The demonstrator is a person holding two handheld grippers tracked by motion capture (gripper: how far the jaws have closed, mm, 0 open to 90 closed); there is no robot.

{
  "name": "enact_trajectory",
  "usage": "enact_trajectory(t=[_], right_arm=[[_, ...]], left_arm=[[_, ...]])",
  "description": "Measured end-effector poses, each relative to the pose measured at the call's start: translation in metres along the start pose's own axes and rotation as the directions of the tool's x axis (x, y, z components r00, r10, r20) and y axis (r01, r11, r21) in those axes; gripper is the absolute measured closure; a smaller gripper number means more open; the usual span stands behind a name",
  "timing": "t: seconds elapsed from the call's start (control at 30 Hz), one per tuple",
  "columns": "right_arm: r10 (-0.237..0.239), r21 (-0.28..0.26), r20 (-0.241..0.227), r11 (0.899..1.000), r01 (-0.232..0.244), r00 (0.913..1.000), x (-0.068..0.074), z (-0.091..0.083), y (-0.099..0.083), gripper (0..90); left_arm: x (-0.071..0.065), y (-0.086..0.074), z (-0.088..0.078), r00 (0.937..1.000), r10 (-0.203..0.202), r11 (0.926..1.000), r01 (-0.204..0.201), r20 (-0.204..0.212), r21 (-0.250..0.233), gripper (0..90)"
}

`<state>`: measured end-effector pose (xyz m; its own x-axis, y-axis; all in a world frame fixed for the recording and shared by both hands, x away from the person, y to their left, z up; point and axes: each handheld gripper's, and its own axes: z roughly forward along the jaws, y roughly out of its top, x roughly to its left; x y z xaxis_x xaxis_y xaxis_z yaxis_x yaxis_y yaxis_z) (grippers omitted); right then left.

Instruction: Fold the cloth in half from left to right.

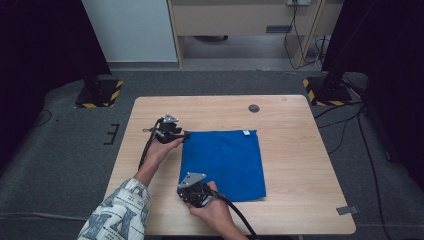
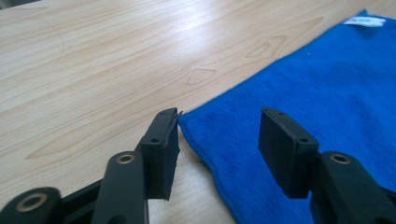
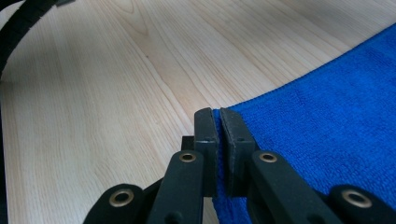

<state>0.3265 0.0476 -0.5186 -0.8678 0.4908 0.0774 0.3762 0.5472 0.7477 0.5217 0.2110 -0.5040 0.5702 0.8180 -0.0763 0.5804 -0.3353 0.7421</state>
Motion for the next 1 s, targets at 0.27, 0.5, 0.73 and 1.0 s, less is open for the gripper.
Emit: enact_trajectory(t=[0.27, 0.5, 0.73, 1.0], right_arm=[[-0.011, -0.004, -0.009, 1.000, 0.011, 0.9999, 0.008, 0.003, 0.003, 86.4], [-0.017, -0.005, -0.014, 1.000, 0.017, 0.9998, 0.010, 0.003, 0.003, 86.3], [-0.019, -0.010, -0.012, 1.000, 0.019, 0.9997, 0.010, 0.001, 0.003, 86.3], [-0.017, -0.026, 0.001, 1.000, 0.017, 0.9999, 0.013, -0.005, 0.004, 86.4]], left_arm=[[0.013, -0.001, 0.012, 0.9994, -0.033, 0.9995, 0.033, -0.013, 0.000, 51.3], [0.013, -0.006, 0.023, 0.9993, -0.034, 0.9988, 0.035, -0.011, 0.036, 51.7], [0.011, -0.007, 0.027, 0.9968, -0.063, 0.9971, 0.061, 0.049, 0.045, 72.9], [0.007, -0.002, 0.020, 0.9957, -0.079, 0.9963, 0.077, 0.048, 0.038, 88.7]])
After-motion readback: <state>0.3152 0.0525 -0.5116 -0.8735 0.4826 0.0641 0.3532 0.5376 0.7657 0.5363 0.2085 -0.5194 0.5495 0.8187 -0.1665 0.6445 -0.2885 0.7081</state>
